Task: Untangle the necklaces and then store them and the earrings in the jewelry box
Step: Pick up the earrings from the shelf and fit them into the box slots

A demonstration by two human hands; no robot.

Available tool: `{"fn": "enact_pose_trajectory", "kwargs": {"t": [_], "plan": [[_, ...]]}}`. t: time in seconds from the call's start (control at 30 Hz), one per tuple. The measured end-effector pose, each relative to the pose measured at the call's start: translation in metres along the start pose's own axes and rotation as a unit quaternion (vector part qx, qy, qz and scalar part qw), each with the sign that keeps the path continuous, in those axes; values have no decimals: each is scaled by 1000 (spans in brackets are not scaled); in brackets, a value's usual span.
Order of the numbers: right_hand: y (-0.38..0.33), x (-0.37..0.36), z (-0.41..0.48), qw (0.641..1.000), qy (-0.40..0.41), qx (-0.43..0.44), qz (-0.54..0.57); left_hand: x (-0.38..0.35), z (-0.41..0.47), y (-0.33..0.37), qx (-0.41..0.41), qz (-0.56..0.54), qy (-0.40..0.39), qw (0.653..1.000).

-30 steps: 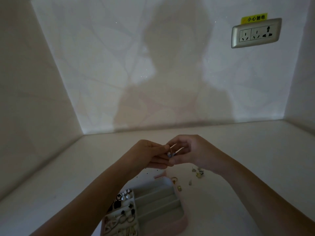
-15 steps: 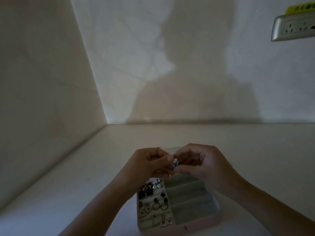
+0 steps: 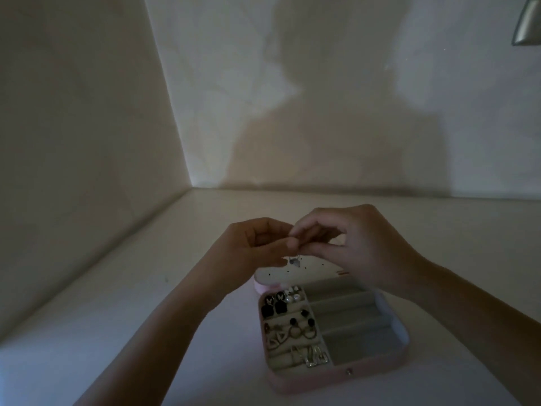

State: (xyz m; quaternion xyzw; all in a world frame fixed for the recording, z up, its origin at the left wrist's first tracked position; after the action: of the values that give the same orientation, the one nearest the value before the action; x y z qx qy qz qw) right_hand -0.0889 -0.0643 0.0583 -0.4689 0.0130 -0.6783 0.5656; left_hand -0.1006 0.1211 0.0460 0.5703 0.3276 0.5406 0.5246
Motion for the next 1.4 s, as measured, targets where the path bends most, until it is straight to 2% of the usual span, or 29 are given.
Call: {"fn": "enact_pose_trajectory", "kwargs": {"t": [0.13, 0.4, 0.53, 0.7, 0.83, 0.97, 1.2, 1.4], "plan": [[-13, 4, 11, 988, -14, 77, -134, 3, -4, 3, -26, -23, -27, 999], [-31, 6, 1, 979, -16, 103, -178, 5, -10, 6, -5, -31, -74, 997], [-31, 4, -6, 992, 10, 51, -115, 4, -11, 8, -18, -23, -80, 996], [-27, -11, -17, 989, 135, -36, 41, 7, -16, 13, -67, -8, -42, 997], [-32, -22, -26, 979, 204, -10, -13, 2, -20, 15, -70, -36, 5, 997], [-33, -31, -37, 980, 197, 4, -12, -5, -29, 15, -52, -47, 53, 996], [-35, -48, -57, 973, 200, -69, 97, -11, -55, 1, -24, -73, 96, 992], [-35, -54, -60, 964, 192, -99, 158, -16, -67, 2, -64, -58, 129, 988]]}}
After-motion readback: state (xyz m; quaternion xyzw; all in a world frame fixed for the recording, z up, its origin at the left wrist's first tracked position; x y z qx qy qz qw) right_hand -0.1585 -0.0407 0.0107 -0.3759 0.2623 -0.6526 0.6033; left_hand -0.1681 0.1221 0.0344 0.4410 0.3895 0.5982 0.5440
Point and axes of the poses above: each hand's wrist, its own z-axis towards the middle knuckle, its own x-axis out of the back of the hand, y = z × x, the point moved 1 cm from there along z, towards the middle knuckle, and after that the axes turned 1 degree about y, right-handed, at the moved point
